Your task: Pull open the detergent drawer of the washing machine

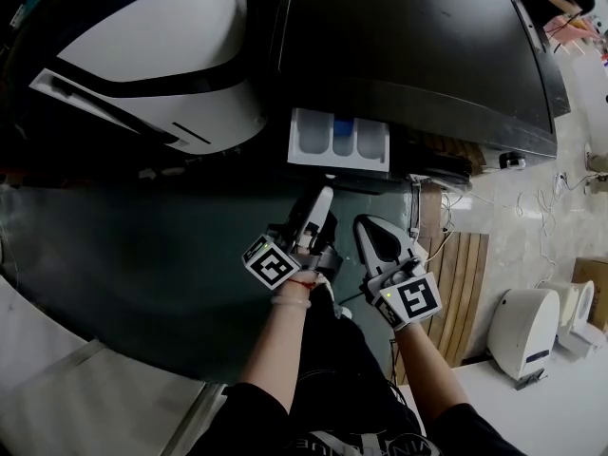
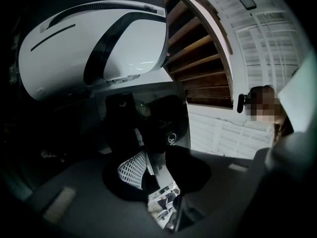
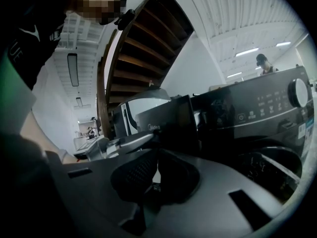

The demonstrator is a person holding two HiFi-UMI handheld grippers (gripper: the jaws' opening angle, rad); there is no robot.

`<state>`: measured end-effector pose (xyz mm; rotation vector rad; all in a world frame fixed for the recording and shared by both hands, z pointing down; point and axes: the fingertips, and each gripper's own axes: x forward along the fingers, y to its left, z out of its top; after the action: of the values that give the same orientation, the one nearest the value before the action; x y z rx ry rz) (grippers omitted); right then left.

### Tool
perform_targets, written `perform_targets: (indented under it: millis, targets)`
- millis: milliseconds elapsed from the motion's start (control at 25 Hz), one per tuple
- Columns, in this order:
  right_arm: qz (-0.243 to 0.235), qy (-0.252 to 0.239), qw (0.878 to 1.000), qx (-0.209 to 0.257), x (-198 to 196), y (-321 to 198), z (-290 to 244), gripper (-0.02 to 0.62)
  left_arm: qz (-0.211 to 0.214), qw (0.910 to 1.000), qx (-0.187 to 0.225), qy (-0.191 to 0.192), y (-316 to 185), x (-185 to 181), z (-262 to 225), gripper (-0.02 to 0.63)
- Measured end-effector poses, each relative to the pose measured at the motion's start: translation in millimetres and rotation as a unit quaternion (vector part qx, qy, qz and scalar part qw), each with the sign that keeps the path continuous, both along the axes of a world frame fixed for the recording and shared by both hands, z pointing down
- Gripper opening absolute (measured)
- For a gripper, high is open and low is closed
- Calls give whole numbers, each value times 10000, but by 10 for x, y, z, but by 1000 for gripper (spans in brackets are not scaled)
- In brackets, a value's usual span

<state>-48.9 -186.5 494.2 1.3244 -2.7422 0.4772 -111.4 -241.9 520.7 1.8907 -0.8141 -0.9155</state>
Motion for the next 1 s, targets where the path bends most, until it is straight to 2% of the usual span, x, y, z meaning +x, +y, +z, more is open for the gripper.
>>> perform_targets:
  millis: [120,320,520,680,1000]
  targets:
    - [-1,-69,9999,91,-36,33,-45,12,42,10000,-11,-29,70,-4,-14,126]
    - [-131,138,9998,110,-55,152,36,12,83,10000,1,-1,180,-18,-13,124]
    - [-13,-58,10000,50,-72,197,-9,12,126,9999,5,24,268,-35,-5,124]
    - [-3,69,10000,22,-36,270,61,11,142,9999,0,50,331,-28,-3,124]
    - [34,-30,10000,75,-20,363,-20,11,136,9999,8,59,476,-27,1,123]
